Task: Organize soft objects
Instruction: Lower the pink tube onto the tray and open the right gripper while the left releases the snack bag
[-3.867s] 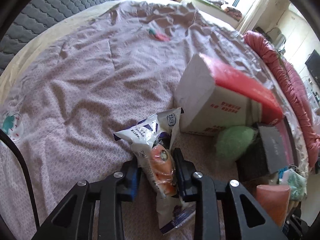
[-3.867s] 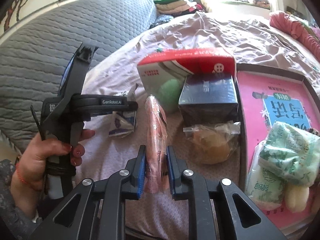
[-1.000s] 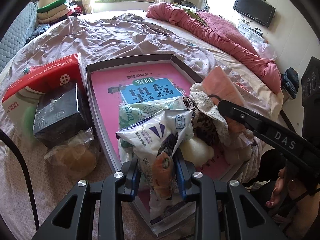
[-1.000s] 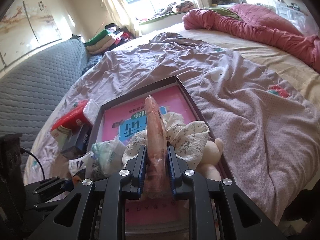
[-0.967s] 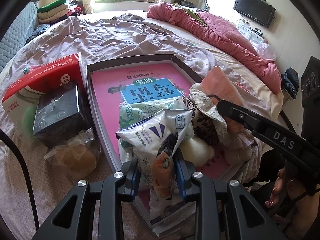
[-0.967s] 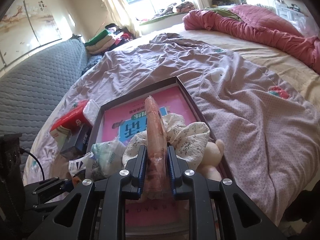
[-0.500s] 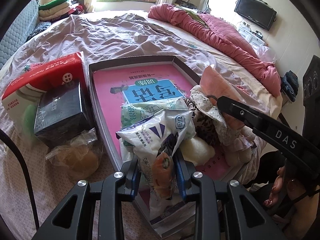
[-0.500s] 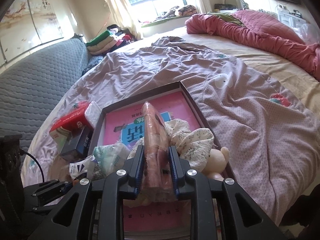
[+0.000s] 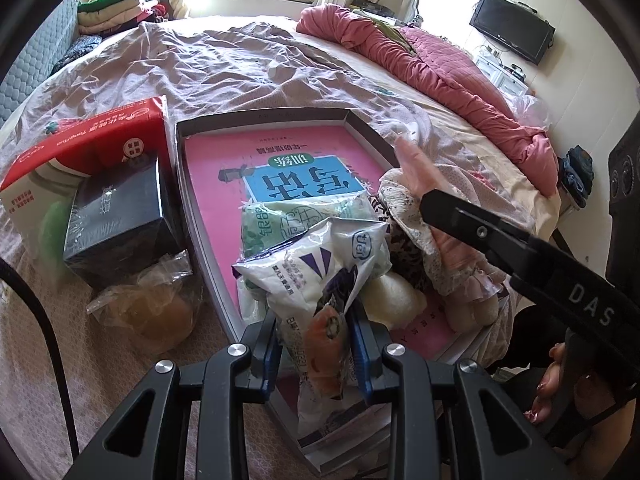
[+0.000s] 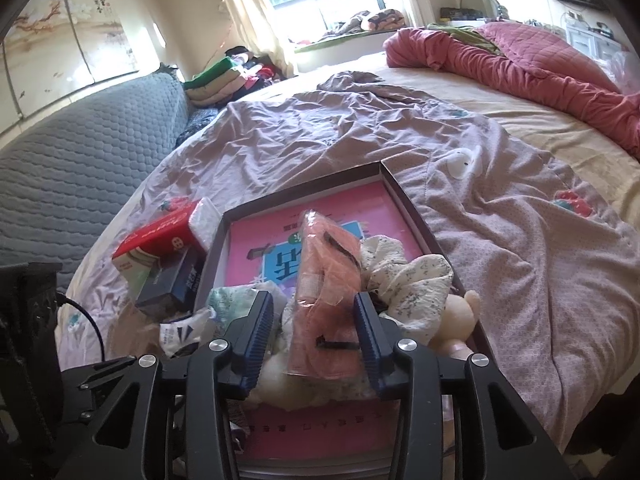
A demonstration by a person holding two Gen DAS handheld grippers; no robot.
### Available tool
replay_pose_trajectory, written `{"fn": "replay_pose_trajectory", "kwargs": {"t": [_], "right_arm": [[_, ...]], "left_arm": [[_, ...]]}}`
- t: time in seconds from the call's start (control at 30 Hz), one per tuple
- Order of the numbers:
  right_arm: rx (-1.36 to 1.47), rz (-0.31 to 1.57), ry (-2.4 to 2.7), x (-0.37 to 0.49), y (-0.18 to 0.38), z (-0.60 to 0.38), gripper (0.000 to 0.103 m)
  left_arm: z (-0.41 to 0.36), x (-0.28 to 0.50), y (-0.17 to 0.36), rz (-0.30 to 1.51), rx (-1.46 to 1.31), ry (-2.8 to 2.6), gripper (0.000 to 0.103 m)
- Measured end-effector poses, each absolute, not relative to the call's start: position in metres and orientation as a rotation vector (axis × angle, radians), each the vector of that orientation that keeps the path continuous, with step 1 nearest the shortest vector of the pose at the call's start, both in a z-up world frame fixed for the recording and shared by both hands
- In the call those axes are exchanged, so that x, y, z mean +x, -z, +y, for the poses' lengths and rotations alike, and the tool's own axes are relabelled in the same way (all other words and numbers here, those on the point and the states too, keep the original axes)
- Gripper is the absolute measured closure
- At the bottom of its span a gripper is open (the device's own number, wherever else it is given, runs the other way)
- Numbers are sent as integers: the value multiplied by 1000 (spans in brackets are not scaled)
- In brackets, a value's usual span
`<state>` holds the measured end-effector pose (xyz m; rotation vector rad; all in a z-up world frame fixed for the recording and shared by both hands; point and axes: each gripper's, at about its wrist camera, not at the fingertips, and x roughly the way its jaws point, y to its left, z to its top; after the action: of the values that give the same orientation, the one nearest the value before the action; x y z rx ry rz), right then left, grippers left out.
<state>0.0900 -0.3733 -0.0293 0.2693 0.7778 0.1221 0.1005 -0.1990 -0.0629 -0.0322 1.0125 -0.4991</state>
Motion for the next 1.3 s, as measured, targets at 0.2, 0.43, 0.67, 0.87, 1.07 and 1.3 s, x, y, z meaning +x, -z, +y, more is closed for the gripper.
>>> {"fn": "replay_pose_trajectory", "kwargs": {"t": [0.2, 0.43, 0.67, 0.87, 1.07, 1.3], "right_arm": [[269, 773, -113, 87, 26, -374, 59], [282, 758, -108, 82, 18, -379, 59], [283, 765, -103, 81, 17, -380, 59], [275, 765, -93, 80, 16, -379, 58], [269, 764, -84, 80, 15, -379, 54], [265, 764, -71, 79, 12, -378, 52]], "left_arm": [[-197, 101, 63, 1020, -48, 505, 72], [-196, 102, 63, 1017, -52, 506, 72], [-198, 100, 64, 1024, -37, 510, 67], [-198, 98, 61, 1021, -39, 528, 61], [-200, 96, 57, 1011, -32, 539, 57], [-197, 96, 51, 1007, -37, 534, 52]]}}
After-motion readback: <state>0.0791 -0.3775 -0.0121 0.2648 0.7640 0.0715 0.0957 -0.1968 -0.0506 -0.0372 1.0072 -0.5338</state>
